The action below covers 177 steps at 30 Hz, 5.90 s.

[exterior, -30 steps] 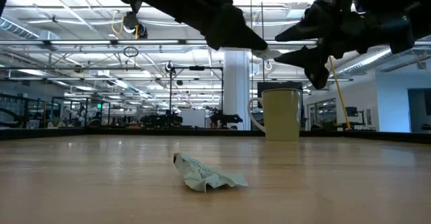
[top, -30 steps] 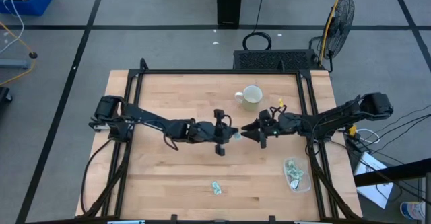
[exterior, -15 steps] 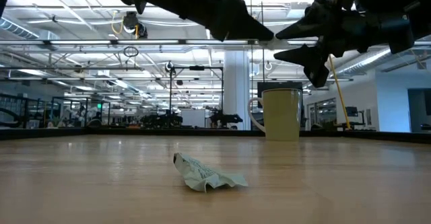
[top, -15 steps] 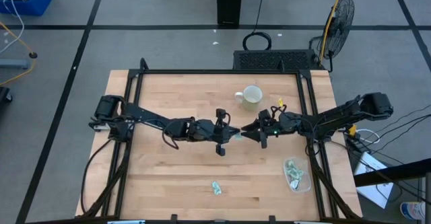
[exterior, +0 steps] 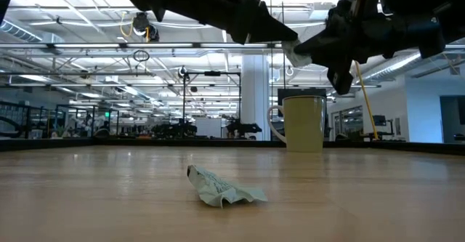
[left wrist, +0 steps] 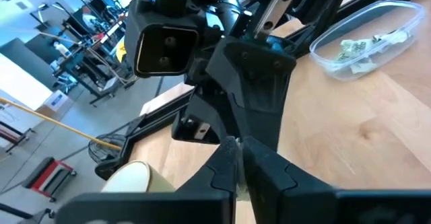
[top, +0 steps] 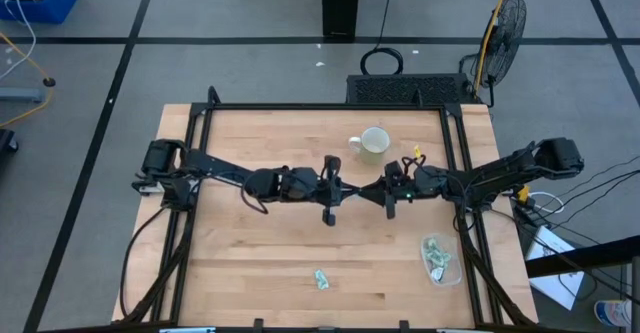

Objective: Pick and place Stevia / Truvia into bins
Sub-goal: Put the stevia packet into the transparent bin

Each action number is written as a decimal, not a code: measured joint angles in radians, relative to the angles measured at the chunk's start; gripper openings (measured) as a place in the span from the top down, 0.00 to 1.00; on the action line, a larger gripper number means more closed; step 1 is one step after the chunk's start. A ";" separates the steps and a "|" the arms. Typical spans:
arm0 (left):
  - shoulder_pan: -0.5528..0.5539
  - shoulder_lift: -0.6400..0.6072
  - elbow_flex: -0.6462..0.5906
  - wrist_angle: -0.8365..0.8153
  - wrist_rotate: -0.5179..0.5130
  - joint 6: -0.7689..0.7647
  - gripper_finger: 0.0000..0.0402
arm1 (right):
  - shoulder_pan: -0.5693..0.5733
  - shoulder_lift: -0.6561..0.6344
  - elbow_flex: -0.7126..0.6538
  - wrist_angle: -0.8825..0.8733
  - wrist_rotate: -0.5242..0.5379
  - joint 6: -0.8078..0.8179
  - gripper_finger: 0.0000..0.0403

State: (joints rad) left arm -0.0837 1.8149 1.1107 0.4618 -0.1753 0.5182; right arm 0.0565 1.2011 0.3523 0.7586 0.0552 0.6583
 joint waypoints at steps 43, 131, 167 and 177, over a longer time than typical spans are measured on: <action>0.003 -0.691 -0.002 -1.370 -0.208 -0.501 0.67 | 0.540 -0.434 0.244 -1.378 0.423 0.124 1.00; 0.003 -0.690 -0.001 -0.977 -0.211 -0.497 0.67 | 0.658 -0.143 0.243 -1.438 0.130 0.388 0.72; 0.003 -0.689 -0.001 -0.976 -0.210 -0.497 0.67 | 0.419 0.040 0.243 -0.537 0.270 -0.539 0.72; 0.004 -0.689 -0.001 -0.974 -0.210 -0.497 0.67 | 0.374 0.167 0.242 -0.248 0.111 -0.708 0.72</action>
State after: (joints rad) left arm -0.0799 1.1255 1.1101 -0.5121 -0.3851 0.0212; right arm 0.4309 1.3679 0.5945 0.5111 0.1663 -0.0497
